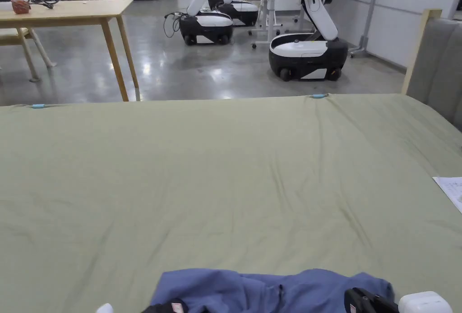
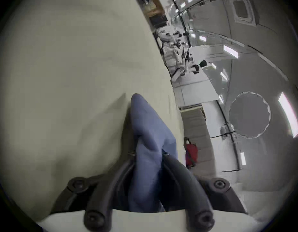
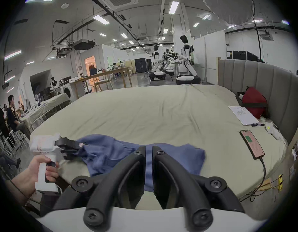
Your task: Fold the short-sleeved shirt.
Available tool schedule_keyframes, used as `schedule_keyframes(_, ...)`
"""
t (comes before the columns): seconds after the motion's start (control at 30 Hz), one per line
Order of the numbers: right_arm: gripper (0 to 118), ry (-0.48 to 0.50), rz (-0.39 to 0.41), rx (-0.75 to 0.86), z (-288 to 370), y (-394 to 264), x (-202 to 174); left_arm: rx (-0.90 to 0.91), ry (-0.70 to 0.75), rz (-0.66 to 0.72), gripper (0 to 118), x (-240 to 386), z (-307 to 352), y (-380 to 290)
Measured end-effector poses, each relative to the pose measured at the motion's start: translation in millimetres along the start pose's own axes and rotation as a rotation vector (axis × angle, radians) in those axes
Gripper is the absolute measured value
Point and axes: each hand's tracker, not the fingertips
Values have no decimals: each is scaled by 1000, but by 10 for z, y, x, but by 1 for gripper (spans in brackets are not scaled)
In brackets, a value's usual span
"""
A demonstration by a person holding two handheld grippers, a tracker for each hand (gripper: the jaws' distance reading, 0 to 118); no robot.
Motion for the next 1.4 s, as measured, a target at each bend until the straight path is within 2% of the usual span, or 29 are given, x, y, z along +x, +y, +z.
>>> schedule_keyframes(0.13, 10, 14, -1, 5, -21, -7, -51, 118, 142, -193, 12, 143, 429, 289)
schedule_keyframes(0.23, 10, 26, 4, 2, -27, -21, -70, 131, 170, -438, 12, 626, 482, 187)
schedule_keyframes(0.37, 10, 25, 10, 5, 27, -52, -48, 77, 102, -763, 12, 1381, 90, -353)
schedule_keyframes(0.47, 10, -6, 17, 14, 125, -89, 56, -25, 80, -950, 12, 1743, -408, -905)
schedule_keyframes(0.57, 10, -42, 2, 13, 212, -144, 225, -148, 96, -1113, 12, 1873, -874, -1424)
schedule_keyframes(0.63, 10, -70, -5, 13, 264, -181, 331, -211, 193, -1219, 12, 1800, -1174, -1691)
schedule_keyframes(0.7, 10, -82, -9, 11, 303, -202, 440, -242, 250, -1249, 13, 1676, -1356, -1789)
schedule_keyframes(0.73, 10, -87, -11, 7, 314, -202, 482, -244, 259, -1209, 28, 1634, -1392, -1775)
schedule_keyframes(0.8, 10, -84, -18, 5, 326, -200, 562, -272, 224, -1094, 89, 1677, -1293, -1662)
schedule_keyframes(0.83, 10, -76, -25, 3, 327, -198, 591, -281, 179, -1055, 107, 1727, -1222, -1624)
schedule_keyframes(0.9, 10, -61, -39, -5, 290, -189, 640, -202, 58, -970, 107, 1868, -930, -1442)
schedule_keyframes(0.97, 10, -52, -46, -6, 251, -187, 663, -130, -1, -882, 107, 1917, -737, -1268)
schedule_keyframes(1.03, 10, -35, -64, -13, 203, -185, 679, -70, 4, -775, 103, 1889, -661, -1076)
schedule_keyframes(1.07, 10, -25, -75, -18, 172, -184, 680, -103, 23, -694, 91, 1816, -709, -972)
schedule_keyframes(1.1, 10, -18, -83, -23, 148, -182, 682, -174, 46, -641, 64, 1740, -813, -944)
schedule_keyframes(1.13, 10, -7, -91, -30, 124, -179, 686, -211, 72, -616, 64, 1680, -898, -936)
schedule_keyframes(1.17, 10, 8, -102, -40, 93, -174, 693, -248, 80, -611, 52, 1603, -997, -986)
schedule_keyframes(1.23, 10, 18, -113, -47, 59, -165, 701, -340, 50, -587, 7, 1518, -1181, -1146)
schedule_keyframes(1.3, 10, 18, -116, -52, 53, -142, 709, -479, -64, -543, 7, 1469, -1391, -1418)
schedule_keyframes(1.4, 10, 20, -124, -56, 50, -106, 734, -535, 4, -622, 7, 1456, -1589, -1751)
